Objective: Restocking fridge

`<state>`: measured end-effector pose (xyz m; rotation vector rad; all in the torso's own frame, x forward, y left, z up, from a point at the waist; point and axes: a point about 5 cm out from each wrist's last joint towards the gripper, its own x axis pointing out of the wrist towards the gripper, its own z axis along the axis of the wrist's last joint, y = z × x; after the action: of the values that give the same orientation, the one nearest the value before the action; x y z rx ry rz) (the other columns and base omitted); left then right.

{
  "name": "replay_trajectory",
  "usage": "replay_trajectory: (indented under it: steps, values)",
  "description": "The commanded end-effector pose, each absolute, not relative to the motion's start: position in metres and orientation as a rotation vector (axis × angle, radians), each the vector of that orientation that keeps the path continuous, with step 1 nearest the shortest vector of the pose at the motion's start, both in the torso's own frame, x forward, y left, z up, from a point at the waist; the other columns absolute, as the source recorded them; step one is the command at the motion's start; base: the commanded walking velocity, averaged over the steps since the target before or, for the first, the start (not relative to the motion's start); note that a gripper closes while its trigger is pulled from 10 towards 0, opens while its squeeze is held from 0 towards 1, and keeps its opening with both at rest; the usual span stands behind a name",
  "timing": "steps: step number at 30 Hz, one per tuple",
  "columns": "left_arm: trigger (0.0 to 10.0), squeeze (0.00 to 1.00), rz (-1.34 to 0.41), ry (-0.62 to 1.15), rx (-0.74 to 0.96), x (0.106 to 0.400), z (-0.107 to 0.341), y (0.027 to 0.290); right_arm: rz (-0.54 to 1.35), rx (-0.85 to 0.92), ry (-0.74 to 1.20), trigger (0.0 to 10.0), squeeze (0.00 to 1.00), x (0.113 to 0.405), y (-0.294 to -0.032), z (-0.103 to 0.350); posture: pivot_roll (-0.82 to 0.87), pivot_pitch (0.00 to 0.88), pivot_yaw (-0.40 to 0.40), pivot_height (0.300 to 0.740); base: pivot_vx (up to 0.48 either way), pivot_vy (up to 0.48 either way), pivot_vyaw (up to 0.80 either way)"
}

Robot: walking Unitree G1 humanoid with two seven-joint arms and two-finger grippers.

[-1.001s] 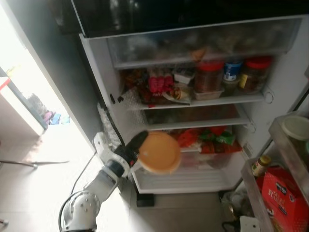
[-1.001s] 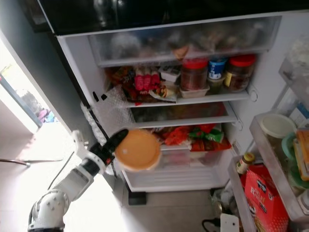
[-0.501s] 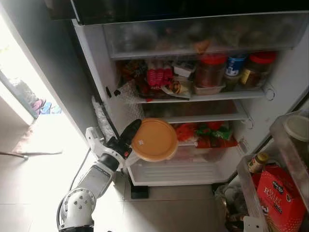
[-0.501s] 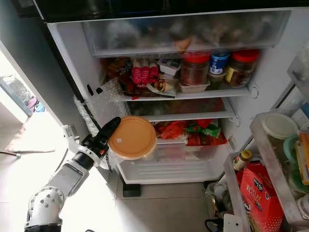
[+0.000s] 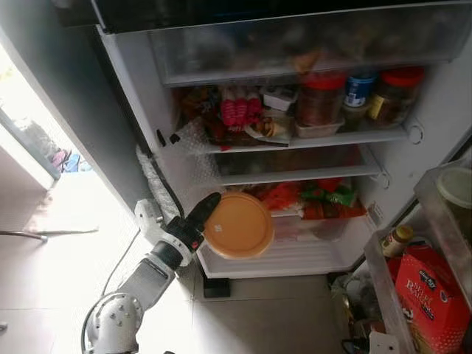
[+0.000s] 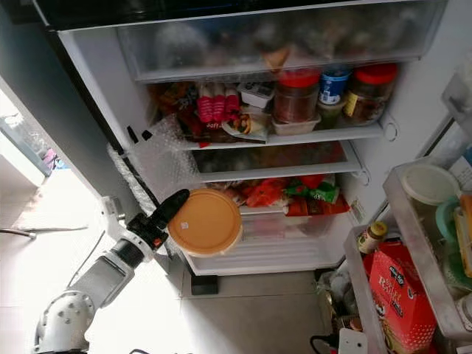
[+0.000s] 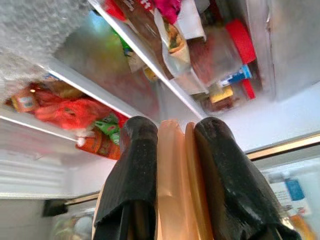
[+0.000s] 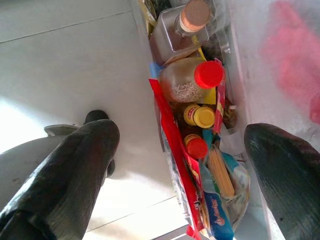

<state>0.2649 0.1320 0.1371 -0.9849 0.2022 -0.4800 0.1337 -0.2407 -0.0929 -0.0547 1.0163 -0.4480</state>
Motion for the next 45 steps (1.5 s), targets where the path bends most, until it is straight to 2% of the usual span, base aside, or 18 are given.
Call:
replay_trajectory:
  steps: [1, 6, 14, 26, 40, 41, 45]
  values:
    - [10.0, 0.0, -0.514, 0.202, -0.949, 0.261, 0.142, 0.134, -0.457, -0.037, 1.032, 10.0, 0.0, 0.128, -0.238, -0.096, 0.01, 0.124, 0.097, 0.74, 0.0, 0.0, 0.0]
    - [10.0, 0.0, -0.495, 0.211, -0.923, 0.262, 0.138, 0.146, -0.473, -0.03, 1.037, 10.0, 0.0, 0.126, -0.239, -0.096, 0.01, 0.119, 0.097, 0.74, 0.0, 0.0, 0.0]
    - [10.0, 0.0, -0.483, 0.191, -0.952, 0.262, 0.137, 0.14, -0.459, -0.042, 1.039, 10.0, 0.0, 0.125, -0.241, -0.096, 0.01, 0.104, 0.083, 0.74, 0.0, 0.0, 0.0]
    - [10.0, 0.0, -0.49, 0.195, -0.961, 0.259, 0.132, 0.135, -0.437, -0.046, 1.053, 10.0, 0.0, 0.12, -0.238, -0.098, 0.02, 0.0, 0.089, 0.74, 0.0, 0.0, 0.0]
    - [10.0, 0.0, -0.485, 0.19, -0.968, 0.259, 0.135, 0.133, -0.419, -0.054, 1.058, 10.0, 0.0, 0.118, -0.237, -0.099, 0.02, 0.0, 0.095, 0.74, 0.0, 0.0, 0.0]
    - [10.0, 0.0, -0.486, 0.166, -0.963, 0.255, 0.144, 0.134, -0.452, -0.047, 1.046, 10.0, 0.0, 0.119, -0.24, -0.098, 0.04, 0.07, 0.079, 0.74, 0.0, 0.0, 0.0]
    - [10.0, 0.0, -0.485, 0.129, -0.981, 0.256, 0.151, 0.14, -0.494, -0.049, 1.055, 10.0, 0.0, 0.119, -0.243, -0.097, 0.05, 0.064, 0.108, 0.74, 0.0, 0.0, 0.0]
